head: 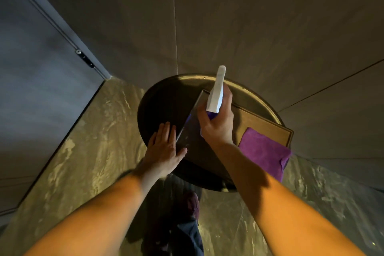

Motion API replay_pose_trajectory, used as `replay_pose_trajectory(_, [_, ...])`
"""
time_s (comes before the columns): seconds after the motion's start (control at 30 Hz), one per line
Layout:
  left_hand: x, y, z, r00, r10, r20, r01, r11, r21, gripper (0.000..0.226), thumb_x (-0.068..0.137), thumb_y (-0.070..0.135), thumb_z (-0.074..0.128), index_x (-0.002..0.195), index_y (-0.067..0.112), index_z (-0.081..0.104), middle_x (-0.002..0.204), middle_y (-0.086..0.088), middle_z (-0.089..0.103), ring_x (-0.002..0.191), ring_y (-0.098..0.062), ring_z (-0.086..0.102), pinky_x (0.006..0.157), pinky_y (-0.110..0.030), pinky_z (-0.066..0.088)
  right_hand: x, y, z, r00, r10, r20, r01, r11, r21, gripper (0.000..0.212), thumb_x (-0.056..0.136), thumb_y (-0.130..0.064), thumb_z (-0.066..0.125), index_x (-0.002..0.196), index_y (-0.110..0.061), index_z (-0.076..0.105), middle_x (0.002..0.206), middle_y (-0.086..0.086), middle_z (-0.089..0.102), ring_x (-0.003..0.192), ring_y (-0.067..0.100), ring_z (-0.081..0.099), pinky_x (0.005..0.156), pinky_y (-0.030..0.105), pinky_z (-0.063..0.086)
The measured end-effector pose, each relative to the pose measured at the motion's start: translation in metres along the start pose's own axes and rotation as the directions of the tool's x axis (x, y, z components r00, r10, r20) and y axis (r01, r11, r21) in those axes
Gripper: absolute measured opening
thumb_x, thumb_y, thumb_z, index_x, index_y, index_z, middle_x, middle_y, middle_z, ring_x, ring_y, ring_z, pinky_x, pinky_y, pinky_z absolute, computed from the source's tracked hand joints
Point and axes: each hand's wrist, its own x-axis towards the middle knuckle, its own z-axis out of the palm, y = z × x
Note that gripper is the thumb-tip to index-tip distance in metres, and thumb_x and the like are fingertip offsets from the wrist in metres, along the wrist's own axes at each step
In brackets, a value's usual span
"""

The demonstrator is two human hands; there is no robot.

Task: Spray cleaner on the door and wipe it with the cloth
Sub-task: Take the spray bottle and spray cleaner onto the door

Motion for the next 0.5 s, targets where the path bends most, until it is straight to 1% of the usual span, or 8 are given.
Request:
replay_pose_trajectory(0.07, [-0.004, 0.0, -0.022, 0.997, -0.004, 0.073, 0.007, 0.999, -0.038, 0.079, 0.097, 0.062, 0.037, 0.159, 0.02, 0.014, 0.168, -0.008, 0.005, 0.156, -0.027, 0.005, 0.125, -0.045, 0.017, 0.004, -0.017, -0.005, 0.998, 0.032, 0.053, -0.031, 0.999, -0.015, 0.077, 0.086, -0.013, 0.072, 0.15, -0.019, 0.03, 0.13, 0.004, 0.057, 0.113, 0.011, 0.056, 0.084, 0.02, 0.057])
replay_pose_trajectory(0.1, [-0.008, 0.0, -0.036, 0.998, -0.019, 0.068, 0.025, 0.996, -0.084, 0.074, 0.097, 0.059, 0.04, 0.157, 0.02, 0.02, 0.167, -0.009, 0.012, 0.154, -0.028, 0.013, 0.124, -0.046, 0.022, 0.005, -0.028, -0.008, 0.996, 0.037, 0.079, -0.036, 0.999, -0.02, 0.076, 0.086, -0.012, 0.072, 0.15, -0.02, 0.031, 0.126, 0.002, 0.058, 0.11, 0.015, 0.059, 0.083, 0.027, 0.06])
replay_pose_trajectory(0.17, [-0.025, -0.003, -0.067, 0.998, -0.067, 0.0, 0.066, 0.979, -0.191, 0.064, 0.098, 0.051, 0.045, 0.152, 0.018, 0.034, 0.158, -0.009, 0.032, 0.146, -0.027, 0.033, 0.117, -0.042, 0.034, 0.005, -0.057, -0.014, 0.989, 0.063, 0.134, -0.058, 0.998, -0.037, 0.072, 0.087, -0.011, 0.071, 0.148, -0.025, 0.035, 0.118, -0.005, 0.058, 0.104, 0.016, 0.062, 0.083, 0.032, 0.061])
replay_pose_trajectory(0.27, [-0.065, -0.014, -0.125, 0.987, -0.152, -0.05, 0.13, 0.943, -0.306, 0.049, 0.099, 0.045, 0.046, 0.14, 0.018, 0.049, 0.14, -0.007, 0.056, 0.128, -0.023, 0.054, 0.106, -0.036, 0.045, 0.008, -0.111, -0.015, 0.969, 0.077, 0.234, -0.072, 0.997, -0.03, 0.067, 0.086, -0.014, 0.068, 0.143, -0.034, 0.039, 0.113, -0.003, 0.064, 0.101, 0.02, 0.066, 0.085, 0.042, 0.061])
replay_pose_trajectory(0.33, [-0.095, -0.026, -0.164, 0.975, -0.209, -0.074, 0.172, 0.925, -0.337, 0.042, 0.099, 0.044, 0.046, 0.132, 0.02, 0.056, 0.131, -0.005, 0.062, 0.121, -0.022, 0.06, 0.101, -0.034, 0.048, 0.014, -0.155, -0.011, 0.953, -0.001, 0.303, 0.01, 1.0, -0.029, 0.063, 0.085, -0.016, 0.065, 0.14, -0.033, 0.041, 0.108, -0.006, 0.065, 0.097, 0.02, 0.067, 0.083, 0.043, 0.06])
replay_pose_trajectory(0.4, [-0.128, -0.044, -0.202, 0.958, -0.255, -0.127, 0.196, 0.914, -0.355, 0.036, 0.097, 0.041, 0.05, 0.123, 0.018, 0.061, 0.124, -0.008, 0.065, 0.115, -0.025, 0.062, 0.097, -0.034, 0.048, 0.015, -0.205, -0.002, 0.932, -0.076, 0.353, 0.073, 0.997, 0.022, 0.06, 0.085, -0.012, 0.064, 0.137, -0.033, 0.045, 0.098, -0.015, 0.063, 0.091, 0.015, 0.067, 0.083, 0.038, 0.059])
replay_pose_trajectory(0.47, [-0.158, -0.064, -0.24, 0.933, -0.314, -0.178, 0.237, 0.905, -0.353, 0.033, 0.094, 0.038, 0.053, 0.113, 0.015, 0.065, 0.118, -0.011, 0.067, 0.113, -0.03, 0.063, 0.094, -0.036, 0.051, 0.015, -0.252, 0.008, 0.916, -0.119, 0.384, 0.096, 0.992, 0.078, 0.066, 0.082, -0.009, 0.067, 0.134, -0.043, 0.045, 0.092, -0.014, 0.065, 0.084, 0.016, 0.067, 0.082, 0.038, 0.057])
replay_pose_trajectory(0.5, [-0.174, -0.076, -0.261, 0.915, -0.348, -0.202, 0.267, 0.901, -0.342, 0.033, 0.094, 0.037, 0.053, 0.113, 0.013, 0.065, 0.119, -0.012, 0.067, 0.113, -0.032, 0.063, 0.094, -0.038, 0.051, 0.015, -0.28, 0.016, 0.9, -0.145, 0.412, 0.114, 0.989, 0.099, 0.067, 0.081, -0.01, 0.069, 0.132, -0.047, 0.045, 0.094, -0.013, 0.067, 0.086, 0.018, 0.068, 0.084, 0.04, 0.057])
